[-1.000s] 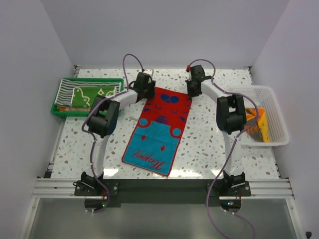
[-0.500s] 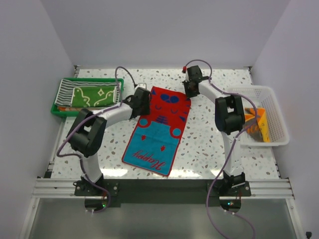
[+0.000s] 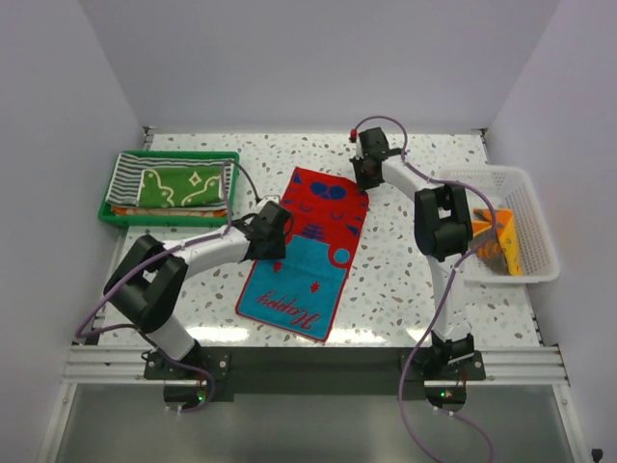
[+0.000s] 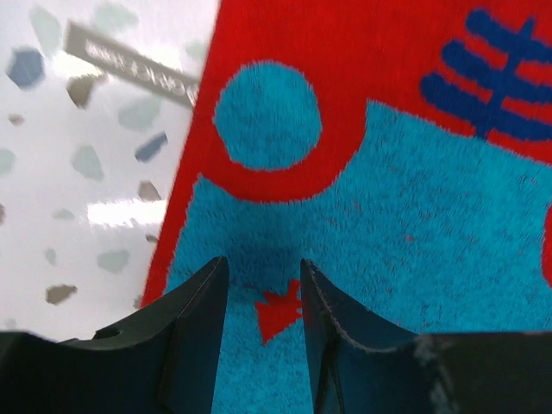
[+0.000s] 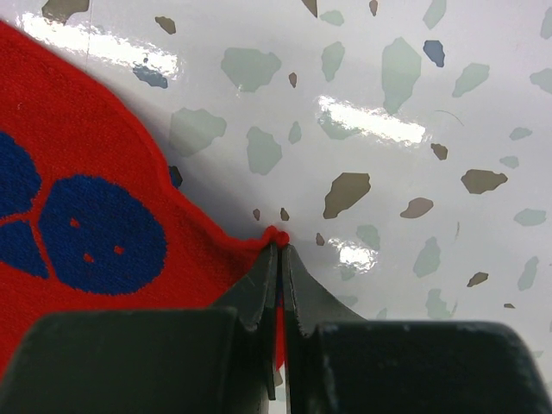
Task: Fold and stack the towels
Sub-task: Flatten out the crumpled towel, then fold the towel
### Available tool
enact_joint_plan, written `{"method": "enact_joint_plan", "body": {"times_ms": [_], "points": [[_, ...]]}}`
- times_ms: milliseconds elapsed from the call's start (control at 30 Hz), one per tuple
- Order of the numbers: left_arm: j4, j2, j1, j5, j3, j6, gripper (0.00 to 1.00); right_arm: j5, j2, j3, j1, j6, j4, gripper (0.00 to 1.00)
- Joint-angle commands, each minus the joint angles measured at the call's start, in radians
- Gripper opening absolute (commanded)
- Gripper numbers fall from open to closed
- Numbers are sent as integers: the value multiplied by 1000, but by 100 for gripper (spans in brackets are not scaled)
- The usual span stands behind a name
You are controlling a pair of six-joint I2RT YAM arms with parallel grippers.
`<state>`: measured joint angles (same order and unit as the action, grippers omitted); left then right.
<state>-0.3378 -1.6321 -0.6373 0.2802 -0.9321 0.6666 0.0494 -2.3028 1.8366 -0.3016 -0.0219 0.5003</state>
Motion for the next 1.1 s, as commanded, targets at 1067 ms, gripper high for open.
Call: {"method": "enact_joint_plan", "body": {"times_ms": [1067], "points": [[-111,164,-12,34,-129,-43,78,-51,86,-117,-53,118,10,0]]}}
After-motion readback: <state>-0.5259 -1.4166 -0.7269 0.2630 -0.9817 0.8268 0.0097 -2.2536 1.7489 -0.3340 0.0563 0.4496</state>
